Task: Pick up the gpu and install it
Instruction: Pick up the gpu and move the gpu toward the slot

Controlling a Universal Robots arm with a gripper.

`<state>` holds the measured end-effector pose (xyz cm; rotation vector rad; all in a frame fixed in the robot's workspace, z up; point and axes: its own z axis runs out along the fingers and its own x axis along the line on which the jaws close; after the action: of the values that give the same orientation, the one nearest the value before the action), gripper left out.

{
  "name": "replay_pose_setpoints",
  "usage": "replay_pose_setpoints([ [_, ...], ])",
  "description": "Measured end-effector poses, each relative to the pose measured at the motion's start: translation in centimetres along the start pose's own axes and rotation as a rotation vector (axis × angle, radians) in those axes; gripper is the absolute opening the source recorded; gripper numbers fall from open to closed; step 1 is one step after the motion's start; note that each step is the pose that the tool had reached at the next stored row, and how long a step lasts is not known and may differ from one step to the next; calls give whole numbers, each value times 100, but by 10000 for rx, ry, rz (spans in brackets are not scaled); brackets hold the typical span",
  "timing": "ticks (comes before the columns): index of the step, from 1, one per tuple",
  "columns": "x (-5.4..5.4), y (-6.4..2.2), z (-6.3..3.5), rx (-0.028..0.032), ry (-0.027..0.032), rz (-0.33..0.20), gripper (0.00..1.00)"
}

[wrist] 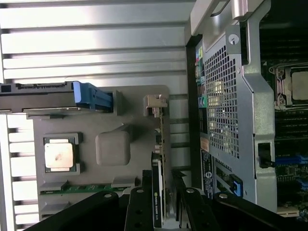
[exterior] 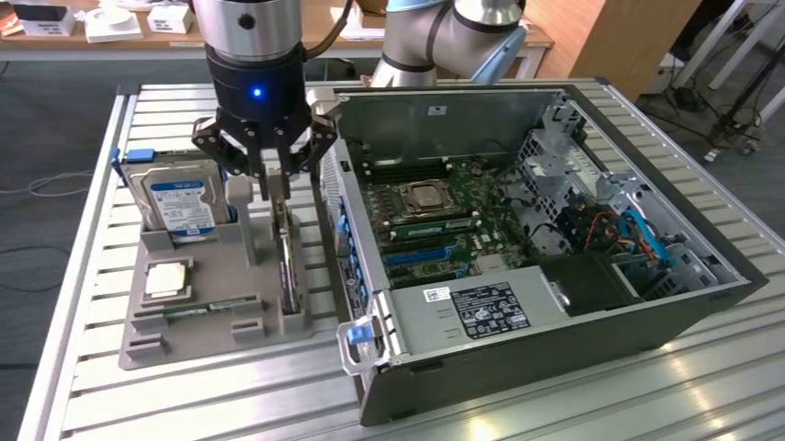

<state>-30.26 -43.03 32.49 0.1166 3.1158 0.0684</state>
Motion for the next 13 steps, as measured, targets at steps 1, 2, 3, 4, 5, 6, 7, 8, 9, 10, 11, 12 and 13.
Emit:
replay_pose_setpoints([
  [1, 0, 0, 0, 1, 0, 0, 30],
  [2, 0, 0, 0, 1, 1, 0, 30],
  [3, 0, 0, 0, 1, 0, 0, 30],
  [4, 0, 0, 1, 0, -1, 0, 30],
  [5, 0, 0, 1, -1, -2, 0, 30],
  [6, 0, 0, 1, -1, -1, 0, 30],
  [7, 0, 0, 1, -1, -1, 0, 30],
  [8, 0, 0, 1, 0, -1, 0, 30],
  [9, 0, 0, 1, -1, -2, 0, 31],
  [10, 0, 0, 1, -1, -2, 0, 31],
  [11, 0, 0, 1, 0, -1, 0, 31],
  [12, 0, 0, 1, -1, -1, 0, 37],
  [13, 0, 0, 1, -1, -2, 0, 37],
])
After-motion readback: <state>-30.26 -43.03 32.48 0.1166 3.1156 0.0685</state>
